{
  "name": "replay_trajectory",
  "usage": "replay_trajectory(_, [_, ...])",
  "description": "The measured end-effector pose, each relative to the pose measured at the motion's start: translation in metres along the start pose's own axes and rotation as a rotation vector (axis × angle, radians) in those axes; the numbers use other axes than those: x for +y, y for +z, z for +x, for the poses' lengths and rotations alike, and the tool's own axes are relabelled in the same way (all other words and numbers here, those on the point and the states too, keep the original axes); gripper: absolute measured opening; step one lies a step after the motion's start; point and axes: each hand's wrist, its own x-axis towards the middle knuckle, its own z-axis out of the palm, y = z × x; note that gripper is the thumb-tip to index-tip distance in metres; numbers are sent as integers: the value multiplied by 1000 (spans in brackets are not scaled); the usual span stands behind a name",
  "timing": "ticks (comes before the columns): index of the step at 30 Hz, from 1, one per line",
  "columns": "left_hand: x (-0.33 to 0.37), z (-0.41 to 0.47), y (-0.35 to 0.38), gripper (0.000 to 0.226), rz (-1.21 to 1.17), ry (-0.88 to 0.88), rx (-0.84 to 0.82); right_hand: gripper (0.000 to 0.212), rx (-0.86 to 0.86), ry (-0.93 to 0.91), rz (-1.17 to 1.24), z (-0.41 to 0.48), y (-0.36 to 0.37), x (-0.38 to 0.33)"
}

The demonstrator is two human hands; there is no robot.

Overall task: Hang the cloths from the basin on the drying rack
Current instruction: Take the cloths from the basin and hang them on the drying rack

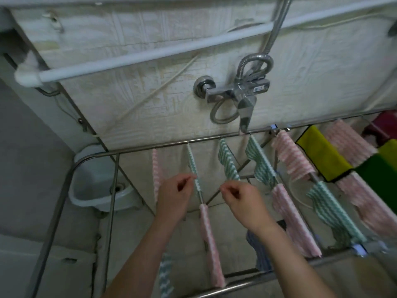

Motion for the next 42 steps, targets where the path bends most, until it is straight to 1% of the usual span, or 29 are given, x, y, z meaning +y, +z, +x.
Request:
replay_trajectory(5, [43,-55,55,26,-97,146,-220,20,160,45,120,-60,-64,18])
replay_trajectory(8, [73,-97,93,35,-118,215,-365,21,272,97,218,-109,-110,36])
replay_trajectory(11, [104,-133,125,32,-141,318,-487,24,371,146,315,-157,-146,56])
replay_trajectory(13, [128,-171,160,26,-127,417,-619,26,484,216,434,-208,-177,77])
replay_trajectory(14, [134,-183,172,24,-115,445,-674,26,520,249,490,-226,-188,83])
replay_trajectory(15, [143,-202,190,25,-111,465,-766,25,599,289,537,-254,-203,93])
replay_trajectory(18, [160,-244,233,38,-59,506,-978,19,770,371,590,-322,-236,115])
replay_trajectory(20, [170,-267,257,37,2,592,-1045,18,863,430,603,-357,-251,130])
replay_trajectory(21, [176,-291,278,34,38,646,-1121,19,962,470,621,-387,-258,143])
replay_trajectory(22, [179,-303,291,32,76,682,-1151,19,1014,507,645,-402,-261,152])
replay_trajectory(26, [183,-361,347,28,200,847,-1324,15,1242,715,751,-468,-266,188])
replay_trajectory(28, [179,-389,374,30,257,911,-1424,14,1344,833,793,-497,-263,208])
replay_trajectory(30, [174,-426,409,38,335,962,-1558,14,1483,939,847,-535,-257,230])
replay_trajectory(32, [169,-449,433,41,405,993,-1669,13,1562,1045,907,-558,-252,250])
replay_trajectory(33, [167,-460,444,41,433,1037,-1714,17,1590,1109,925,-569,-249,259])
replay_trajectory(35, [161,-472,458,40,507,1089,-1772,25,1594,1232,935,-585,-241,274])
replay_trajectory(36, [158,-483,476,39,532,1125,-1815,28,1622,1305,939,-597,-238,287])
replay_trajectory(37, [157,-482,476,38,567,1142,-1826,30,1597,1354,940,-600,-234,291])
replay_trajectory(39, [147,-500,502,38,598,1185,-1897,32,1603,1480,923,-619,-231,308])
replay_trajectory(42, [142,-520,521,37,597,1272,-1954,38,1497,1622,799,-637,-225,322])
